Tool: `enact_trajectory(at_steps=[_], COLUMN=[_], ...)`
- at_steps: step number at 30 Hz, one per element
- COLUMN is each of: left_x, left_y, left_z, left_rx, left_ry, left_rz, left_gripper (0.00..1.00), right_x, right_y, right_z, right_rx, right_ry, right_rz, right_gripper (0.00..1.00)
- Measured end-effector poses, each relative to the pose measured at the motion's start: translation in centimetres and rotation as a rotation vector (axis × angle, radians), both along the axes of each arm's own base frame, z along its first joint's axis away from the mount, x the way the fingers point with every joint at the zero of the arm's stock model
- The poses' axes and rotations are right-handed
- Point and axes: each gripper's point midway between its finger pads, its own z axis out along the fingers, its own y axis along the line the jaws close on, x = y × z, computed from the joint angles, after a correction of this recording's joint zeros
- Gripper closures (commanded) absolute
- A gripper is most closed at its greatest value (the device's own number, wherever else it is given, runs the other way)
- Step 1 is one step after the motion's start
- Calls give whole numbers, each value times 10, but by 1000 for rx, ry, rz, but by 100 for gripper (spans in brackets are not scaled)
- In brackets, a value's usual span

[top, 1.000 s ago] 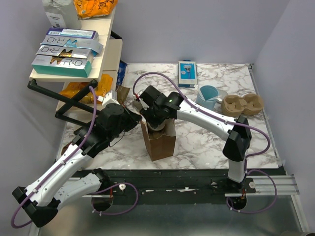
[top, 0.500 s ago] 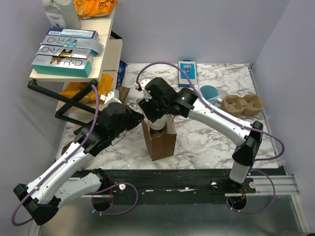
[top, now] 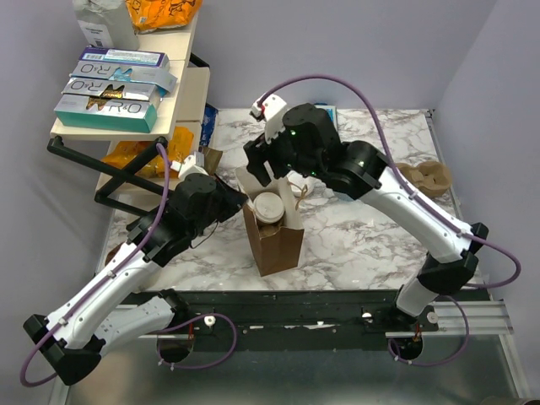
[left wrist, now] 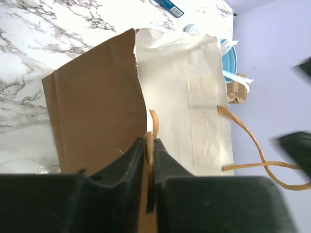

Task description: Pack the takeout coffee

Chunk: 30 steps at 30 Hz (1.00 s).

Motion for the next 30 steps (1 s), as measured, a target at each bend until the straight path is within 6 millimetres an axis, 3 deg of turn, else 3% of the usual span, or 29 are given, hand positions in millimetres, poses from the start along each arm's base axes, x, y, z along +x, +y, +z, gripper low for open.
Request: enact_trajectory(at_steps=[2, 3, 5, 6, 8, 11, 14, 17, 19, 23, 30], left_x=[-1, -1, -2, -2, -2, -1, -1, -2, -3, -7, -26], left_y=[1, 1, 3, 4, 4, 5, 5, 6, 8, 17, 44], left_z=[0, 0, 2, 4, 10, 18, 26, 36, 45, 55, 78], left_rx=[6, 7, 20, 22, 21, 15, 17, 24, 30, 40, 53], left_ry=[1, 4, 2, -2, -14, -31, -51, -74, -95, -141, -246], left_rz=[-1, 1, -2, -3, -3, -4, -11, -20, -28, -25, -16], left_gripper=[48, 34, 22, 8, 1, 1, 1, 1, 1, 1, 1], right_x=[5, 9, 19, 26, 45, 68, 79, 82, 85, 90, 117], right_y=[-12, -18, -34, -45, -74, -125, -173, -213, -229, -238, -227], right_z=[19, 28, 46, 54, 68, 73, 57, 24, 3, -41, -105], right_rx=[24, 36, 63, 78, 102, 106, 84, 33, 1, -77, -178], right_ry=[-54, -80, -124, -143, -177, -205, -187, -137, -105, -27, 91], right_rz=[-38, -60, -113, -149, -240, -388, -510, -601, -642, -679, -723], right_gripper=[7, 4, 3, 1, 1, 1, 1, 1, 2, 5, 16])
